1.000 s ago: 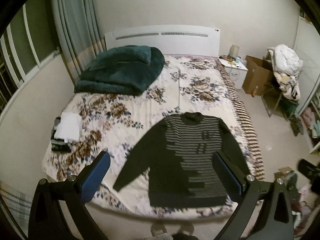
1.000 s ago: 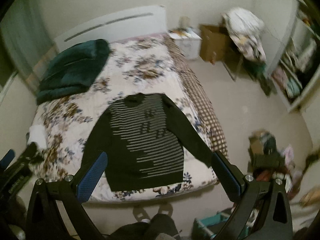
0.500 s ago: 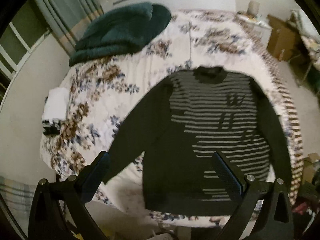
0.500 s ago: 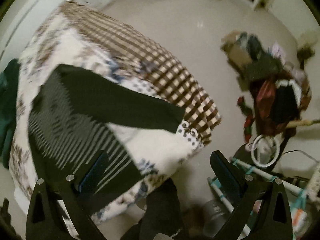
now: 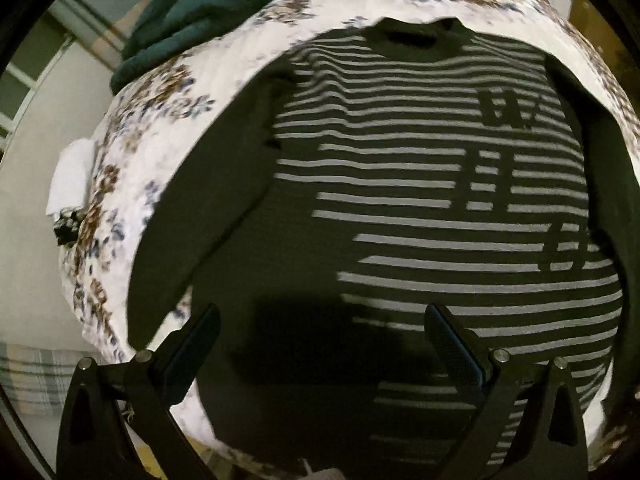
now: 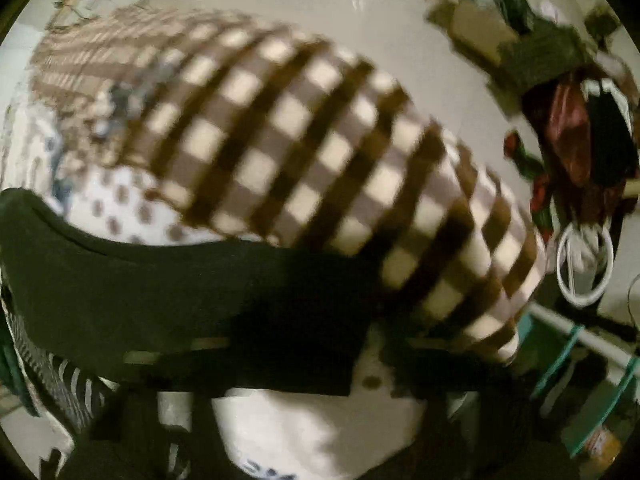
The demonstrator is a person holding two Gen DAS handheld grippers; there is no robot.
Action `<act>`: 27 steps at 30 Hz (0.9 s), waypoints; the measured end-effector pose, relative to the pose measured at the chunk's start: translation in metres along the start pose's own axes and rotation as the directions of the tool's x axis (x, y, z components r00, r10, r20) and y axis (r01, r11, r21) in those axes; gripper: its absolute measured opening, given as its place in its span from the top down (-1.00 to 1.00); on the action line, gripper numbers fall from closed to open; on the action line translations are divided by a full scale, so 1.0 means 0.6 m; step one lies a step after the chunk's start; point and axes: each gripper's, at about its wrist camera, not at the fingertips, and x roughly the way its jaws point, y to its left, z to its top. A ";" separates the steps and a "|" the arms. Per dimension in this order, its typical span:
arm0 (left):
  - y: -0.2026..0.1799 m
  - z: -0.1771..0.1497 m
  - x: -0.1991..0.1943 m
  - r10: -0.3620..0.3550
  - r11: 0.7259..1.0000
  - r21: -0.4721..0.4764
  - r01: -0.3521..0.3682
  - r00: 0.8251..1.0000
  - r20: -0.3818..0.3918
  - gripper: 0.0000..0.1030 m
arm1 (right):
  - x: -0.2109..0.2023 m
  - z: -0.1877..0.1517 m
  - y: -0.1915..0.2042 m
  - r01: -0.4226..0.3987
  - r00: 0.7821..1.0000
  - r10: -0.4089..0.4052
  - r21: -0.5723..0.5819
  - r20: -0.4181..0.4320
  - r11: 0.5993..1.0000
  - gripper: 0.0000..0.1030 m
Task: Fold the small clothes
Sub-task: 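Lower the right tool to the sweater's sleeve cuff and grasp it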
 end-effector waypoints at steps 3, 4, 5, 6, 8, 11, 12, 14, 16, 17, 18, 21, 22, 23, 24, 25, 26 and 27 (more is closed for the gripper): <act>-0.025 0.000 0.009 -0.016 0.999 0.037 0.016 1.000 0.011 -1.00 | -0.031 -0.007 0.000 0.003 0.997 -0.002 -0.019 0.074 1.000 0.79; -0.032 0.000 0.010 -0.022 0.999 0.047 0.021 1.000 0.014 -1.00 | -0.048 -0.007 -0.003 0.018 0.994 -0.015 -0.030 0.104 0.999 0.80; -0.040 0.001 0.012 -0.028 0.998 0.060 0.027 0.999 0.015 -1.00 | -0.069 -0.003 -0.010 0.020 0.989 -0.017 -0.025 0.145 0.999 0.80; -0.048 0.001 0.013 -0.034 0.997 0.072 0.033 0.999 0.017 -1.00 | -0.092 0.002 -0.016 0.024 0.984 -0.021 -0.013 0.180 1.000 0.80; -0.060 0.003 0.014 -0.047 0.995 0.084 0.045 0.999 0.023 -1.00 | -0.136 0.024 -0.038 0.056 0.961 -0.058 0.015 0.270 0.998 0.80; -0.068 0.006 0.015 -0.064 0.994 0.090 0.062 0.998 0.027 -1.00 | -0.152 0.067 -0.054 0.084 0.950 -0.085 0.016 0.302 0.996 0.77; -0.070 0.008 0.016 -0.067 0.994 0.090 0.064 0.997 0.030 -1.00 | -0.135 0.084 -0.060 0.076 0.961 -0.078 0.017 0.264 0.997 0.74; -0.072 0.011 0.017 -0.076 0.993 0.089 0.073 0.997 0.029 -1.00 | -0.112 0.101 -0.067 0.062 0.981 -0.069 0.040 0.184 0.997 0.39; -0.072 0.013 0.017 -0.084 0.993 0.086 0.081 0.996 0.032 -1.00 | -0.106 0.099 -0.086 0.015 0.991 -0.029 0.108 0.133 0.994 0.13; -0.071 0.014 0.017 -0.088 0.993 0.088 0.084 0.995 0.037 -1.00 | -0.115 0.091 -0.091 -0.020 0.992 0.002 0.142 0.129 0.990 0.02; -0.070 0.013 0.018 -0.089 0.992 0.092 0.085 0.995 0.041 -1.00 | -0.116 0.084 -0.103 -0.067 0.991 0.044 0.180 0.124 0.981 -0.03; -0.068 0.012 0.027 -0.087 0.991 0.103 0.082 0.995 0.039 -1.00 | -0.084 0.054 -0.133 -0.202 0.979 0.185 0.321 0.083 0.925 -0.09; -0.067 0.011 0.032 -0.085 0.991 0.104 0.081 0.996 0.033 -1.00 | -0.060 0.044 -0.145 -0.249 0.968 0.241 0.390 0.069 0.887 -0.09; -0.065 0.010 0.037 -0.084 0.991 0.103 0.081 0.996 0.025 -1.00 | -0.049 0.034 -0.140 -0.277 0.959 0.275 0.432 0.068 0.859 -0.09; -0.062 0.009 0.042 -0.084 0.992 0.098 0.082 0.996 0.018 -1.00 | -0.024 0.026 -0.148 -0.337 0.936 0.341 0.498 0.086 0.799 -0.09; -0.059 0.009 0.045 -0.085 0.992 0.093 0.084 0.996 0.013 -1.00 | -0.012 0.025 -0.148 -0.370 0.921 0.374 0.530 0.105 0.763 -0.09; -0.055 0.009 0.049 -0.085 0.993 0.087 0.084 0.996 0.009 -1.00 | 0.005 0.024 -0.150 -0.412 0.901 0.413 0.566 0.135 0.714 -0.09; -0.050 0.009 0.054 -0.086 0.993 0.077 0.085 0.996 0.002 -1.00 | 0.018 0.024 -0.149 -0.439 0.886 0.433 0.594 0.165 0.674 -0.09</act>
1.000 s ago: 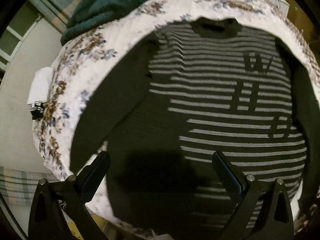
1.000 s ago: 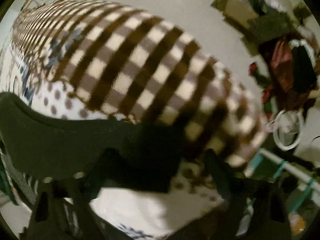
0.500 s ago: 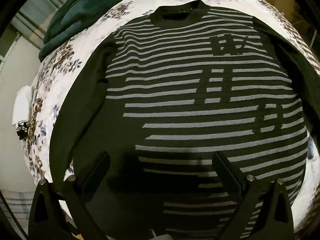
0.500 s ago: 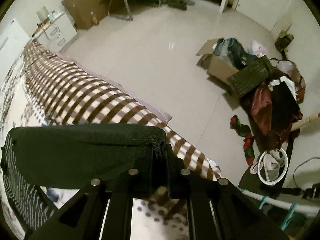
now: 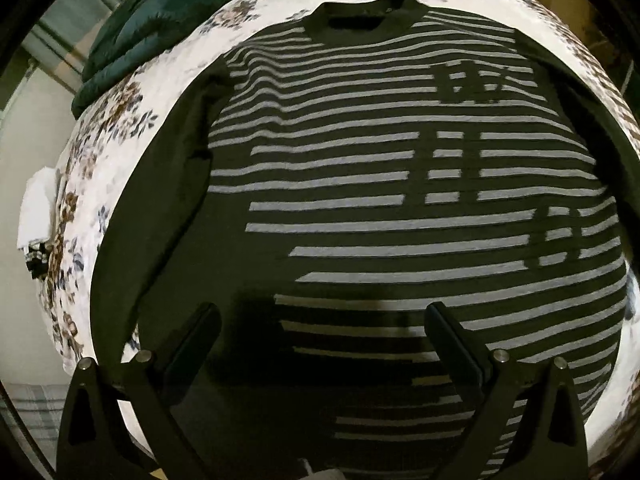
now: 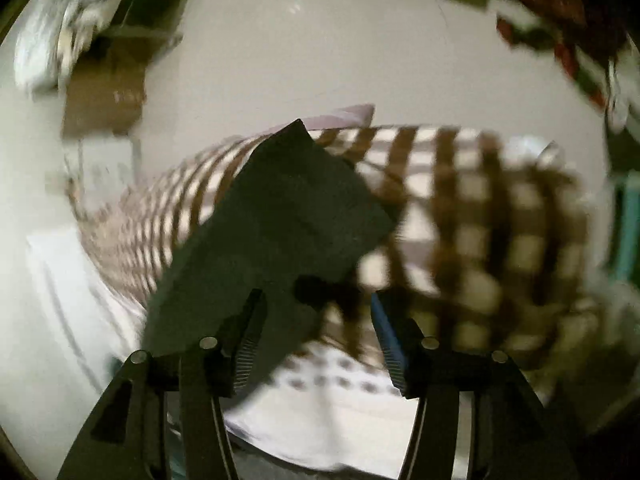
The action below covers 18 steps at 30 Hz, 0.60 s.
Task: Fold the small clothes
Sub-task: 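Lower the right tool to the sweater's sleeve cuff and grasp it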
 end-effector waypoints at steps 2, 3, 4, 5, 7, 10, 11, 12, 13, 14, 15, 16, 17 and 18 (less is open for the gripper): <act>0.007 -0.001 0.005 -0.002 1.000 -0.013 0.002 1.000 -0.008 -1.00 | 0.021 0.002 -0.001 -0.052 0.997 0.049 0.054 0.054 0.997 -0.09; 0.012 -0.001 0.009 -0.003 1.000 -0.022 0.002 1.000 -0.014 -1.00 | 0.027 0.001 0.002 -0.063 0.994 0.056 0.071 0.090 0.995 -0.08; 0.017 0.000 0.013 -0.003 1.000 -0.030 0.003 1.000 -0.019 -1.00 | 0.030 -0.002 0.008 -0.065 0.990 0.054 0.081 0.132 0.995 0.12; 0.022 0.000 0.016 -0.002 0.999 -0.039 0.001 1.000 -0.022 -1.00 | 0.033 -0.005 0.021 -0.042 0.986 0.028 0.081 0.166 0.996 0.54; 0.034 0.002 0.018 -0.002 0.998 -0.055 0.001 1.000 -0.023 -1.00 | 0.033 -0.012 0.046 0.034 0.977 -0.047 0.069 0.206 0.997 0.79; 0.059 0.006 0.019 -0.006 0.996 -0.089 0.004 1.000 -0.018 -1.00 | -0.005 -0.028 0.101 0.117 0.952 -0.102 -0.035 0.287 0.992 0.84; 0.065 0.007 0.020 -0.007 0.995 -0.096 0.005 1.000 -0.019 -1.00 | -0.022 -0.033 0.122 0.126 0.945 -0.097 -0.073 0.314 0.989 0.84; 0.075 0.009 0.022 -0.008 0.994 -0.107 0.006 1.000 -0.020 -1.00 | -0.047 -0.038 0.147 0.130 0.936 -0.083 -0.117 0.341 0.985 0.84; 0.084 0.011 0.023 -0.010 0.993 -0.116 0.007 1.000 -0.019 -1.00 | -0.076 -0.048 0.179 0.132 0.924 -0.061 -0.167 0.377 0.977 0.84; 0.098 0.014 0.025 -0.012 0.992 -0.127 0.010 1.000 -0.016 -1.00 | -0.102 -0.059 0.209 0.130 0.914 -0.035 -0.211 0.404 0.969 0.84; 0.107 0.016 0.026 -0.012 0.991 -0.135 0.010 1.000 -0.013 -1.00 | -0.124 -0.067 0.234 0.129 0.906 -0.014 -0.246 0.422 0.961 0.84; 0.118 0.018 0.026 -0.012 0.989 -0.144 0.011 1.000 -0.007 -1.00 | -0.150 -0.085 0.275 0.134 0.893 0.019 -0.306 0.450 0.942 0.84; 0.133 0.021 0.027 -0.012 0.987 -0.157 0.012 1.000 0.001 -1.00 | -0.169 -0.100 0.312 0.144 0.883 0.041 -0.354 0.467 0.924 0.84; 0.143 0.024 0.027 -0.010 0.986 -0.166 0.011 1.000 0.005 -1.00 | -0.186 -0.125 0.353 0.160 0.873 0.065 -0.411 0.483 0.897 0.84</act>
